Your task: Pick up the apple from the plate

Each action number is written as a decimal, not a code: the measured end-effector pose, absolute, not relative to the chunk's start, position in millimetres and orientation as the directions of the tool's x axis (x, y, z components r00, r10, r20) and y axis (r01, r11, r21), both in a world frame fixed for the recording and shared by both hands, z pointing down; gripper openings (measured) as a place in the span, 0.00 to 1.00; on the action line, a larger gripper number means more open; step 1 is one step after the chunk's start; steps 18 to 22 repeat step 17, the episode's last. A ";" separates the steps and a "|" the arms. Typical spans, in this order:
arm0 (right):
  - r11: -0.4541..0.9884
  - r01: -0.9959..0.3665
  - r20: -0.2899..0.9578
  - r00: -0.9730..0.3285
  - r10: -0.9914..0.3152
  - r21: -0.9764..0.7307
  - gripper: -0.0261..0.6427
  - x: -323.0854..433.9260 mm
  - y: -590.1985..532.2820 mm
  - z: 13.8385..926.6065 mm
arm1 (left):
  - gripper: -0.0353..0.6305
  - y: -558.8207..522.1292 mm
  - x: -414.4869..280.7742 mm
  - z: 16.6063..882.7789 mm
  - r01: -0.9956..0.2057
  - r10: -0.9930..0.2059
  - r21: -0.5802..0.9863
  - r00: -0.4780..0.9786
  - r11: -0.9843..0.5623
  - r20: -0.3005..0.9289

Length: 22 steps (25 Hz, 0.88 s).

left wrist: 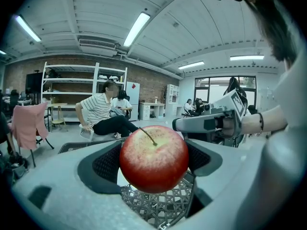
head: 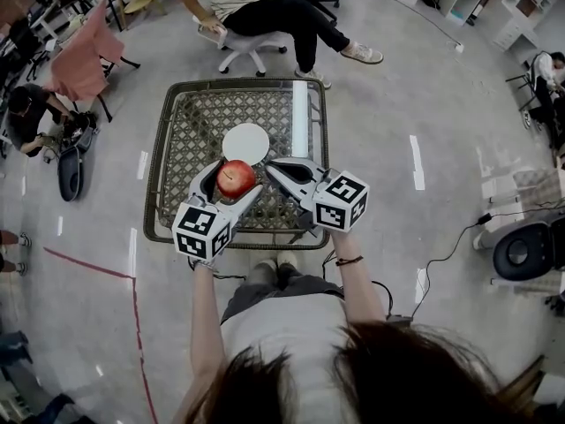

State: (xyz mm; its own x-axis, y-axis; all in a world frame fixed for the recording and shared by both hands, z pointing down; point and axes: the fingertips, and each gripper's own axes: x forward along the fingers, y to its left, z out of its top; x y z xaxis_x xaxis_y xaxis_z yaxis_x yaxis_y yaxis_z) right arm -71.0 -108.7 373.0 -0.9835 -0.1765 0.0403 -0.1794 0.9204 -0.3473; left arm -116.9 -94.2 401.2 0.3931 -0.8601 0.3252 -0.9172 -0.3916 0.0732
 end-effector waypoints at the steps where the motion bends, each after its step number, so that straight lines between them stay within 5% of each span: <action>1: 0.921 -0.177 0.038 -0.984 -0.175 -0.347 0.05 -70.9 -108.5 372.8 | 0.68 -94.1 -115.9 401.6 -0.917 -0.860 0.072 0.394 -0.393 0.325; 22: 0.924 -0.161 0.028 -0.986 -0.162 -0.346 0.05 -62.3 -106.7 374.6 | 0.68 -91.9 -107.4 406.2 -0.925 -0.868 0.070 0.376 -0.374 0.325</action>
